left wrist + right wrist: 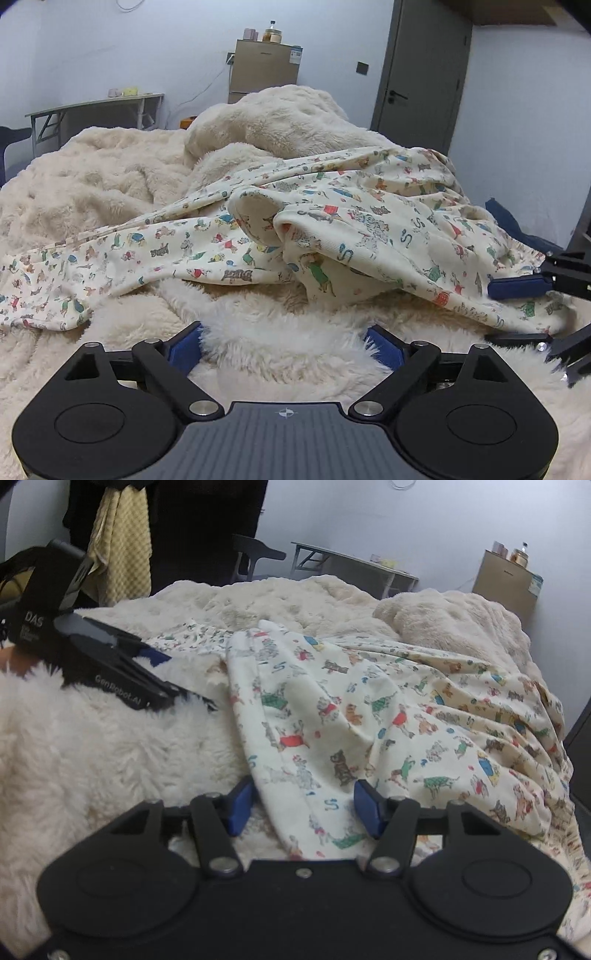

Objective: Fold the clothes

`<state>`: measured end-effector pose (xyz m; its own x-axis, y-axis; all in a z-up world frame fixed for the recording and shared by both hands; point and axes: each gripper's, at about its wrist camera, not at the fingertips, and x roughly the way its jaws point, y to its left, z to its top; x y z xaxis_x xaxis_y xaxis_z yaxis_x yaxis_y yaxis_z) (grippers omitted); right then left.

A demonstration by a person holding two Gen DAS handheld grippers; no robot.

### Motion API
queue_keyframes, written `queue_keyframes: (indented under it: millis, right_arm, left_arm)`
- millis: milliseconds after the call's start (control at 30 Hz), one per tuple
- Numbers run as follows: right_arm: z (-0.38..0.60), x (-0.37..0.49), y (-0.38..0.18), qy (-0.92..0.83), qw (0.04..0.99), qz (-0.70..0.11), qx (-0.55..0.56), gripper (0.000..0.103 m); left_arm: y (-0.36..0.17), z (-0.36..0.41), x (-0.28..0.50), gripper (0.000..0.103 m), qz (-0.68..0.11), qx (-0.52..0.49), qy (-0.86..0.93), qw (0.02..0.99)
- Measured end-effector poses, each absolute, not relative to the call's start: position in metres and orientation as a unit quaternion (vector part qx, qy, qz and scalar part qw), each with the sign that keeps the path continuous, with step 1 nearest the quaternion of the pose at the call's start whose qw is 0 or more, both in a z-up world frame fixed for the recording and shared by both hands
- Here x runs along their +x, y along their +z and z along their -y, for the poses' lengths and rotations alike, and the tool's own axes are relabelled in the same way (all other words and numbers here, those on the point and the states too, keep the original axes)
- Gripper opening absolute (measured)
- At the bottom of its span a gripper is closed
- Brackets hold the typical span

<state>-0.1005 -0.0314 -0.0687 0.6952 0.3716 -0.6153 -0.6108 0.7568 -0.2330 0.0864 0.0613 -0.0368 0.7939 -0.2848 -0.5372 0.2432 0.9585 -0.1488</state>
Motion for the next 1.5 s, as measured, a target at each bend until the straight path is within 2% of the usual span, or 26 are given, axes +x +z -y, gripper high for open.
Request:
queue_keyframes:
  millis: [167,233,267,333,367,400,600,667,900,933,1000,1033,1067,1100,1233,1367,1467,1500]
  right_arm:
    - [0.012,-0.092,-0.068,0.282,0.883,-0.276,-0.255,0.057]
    - [0.000,-0.083,-0.065,0.283,0.878,-0.272,-0.274,0.052]
    - [-0.005,-0.079,-0.062,0.282,0.878,-0.268,-0.281,0.048]
    - [-0.013,-0.070,-0.053,0.270,0.882,-0.256,-0.288,0.018]
    - [-0.014,-0.067,-0.048,0.263,0.887,-0.249,-0.286,0.015]
    - [-0.013,-0.064,-0.042,0.256,0.894,-0.241,-0.279,0.006]
    - [0.037,-0.055,0.020,0.244,0.943,-0.187,-0.124,0.005]
    - [0.056,-0.056,0.038,0.239,0.952,-0.168,-0.093,0.005]
    - [0.089,-0.068,0.073,0.229,0.966,-0.111,-0.036,0.005]
    - [0.093,-0.069,0.074,0.229,0.967,-0.108,-0.029,0.005]
    - [0.101,-0.070,0.076,0.233,0.967,-0.106,-0.010,0.005]
    - [0.105,-0.069,0.076,0.234,0.967,-0.105,-0.002,0.005]
    - [0.109,-0.069,0.076,0.233,0.967,-0.103,0.004,0.005]
    - [0.112,-0.070,0.076,0.230,0.968,-0.101,0.005,0.005]
    - [0.128,-0.074,0.076,0.212,0.973,-0.090,0.012,0.005]
    - [0.130,-0.080,0.081,0.242,0.967,-0.084,0.020,0.004]
    - [0.119,-0.092,0.084,0.279,0.958,-0.069,0.005,0.003]
    - [0.115,-0.096,0.085,0.286,0.956,-0.064,0.001,0.001]
  left_arm:
    - [-0.039,-0.061,0.086,0.090,-0.288,-0.038,-0.138,0.947]
    - [-0.039,-0.061,0.085,0.090,-0.287,-0.038,-0.138,0.947]
    - [-0.039,-0.061,0.085,0.090,-0.286,-0.038,-0.139,0.947]
    - [-0.040,-0.062,0.084,0.090,-0.285,-0.041,-0.141,0.947]
    - [-0.039,-0.063,0.083,0.090,-0.283,-0.042,-0.142,0.948]
    - [-0.035,-0.064,0.082,0.089,-0.278,-0.044,-0.147,0.948]
    - [0.006,-0.053,0.086,0.089,-0.244,-0.055,-0.233,0.940]
    - [0.016,-0.030,0.096,0.089,-0.250,-0.026,-0.252,0.934]
    - [0.027,0.036,0.122,0.087,-0.270,-0.015,-0.322,0.907]
    - [0.025,0.044,0.124,0.083,-0.275,-0.010,-0.320,0.906]
    - [0.019,0.049,0.129,0.054,-0.280,0.002,-0.298,0.913]
    - [0.015,0.051,0.131,0.045,-0.281,0.007,-0.286,0.916]
    - [0.014,0.049,0.131,0.021,-0.278,0.006,-0.280,0.919]
    - [0.019,0.040,0.130,0.011,-0.265,0.000,-0.278,0.923]
    - [0.057,-0.014,0.114,0.009,-0.186,-0.003,-0.257,0.948]
    - [0.122,-0.066,0.075,0.010,-0.090,0.099,-0.181,0.974]
    - [0.156,-0.089,0.033,0.020,-0.023,0.220,-0.091,0.971]
    - [0.156,-0.093,0.020,0.028,-0.019,0.251,-0.076,0.965]
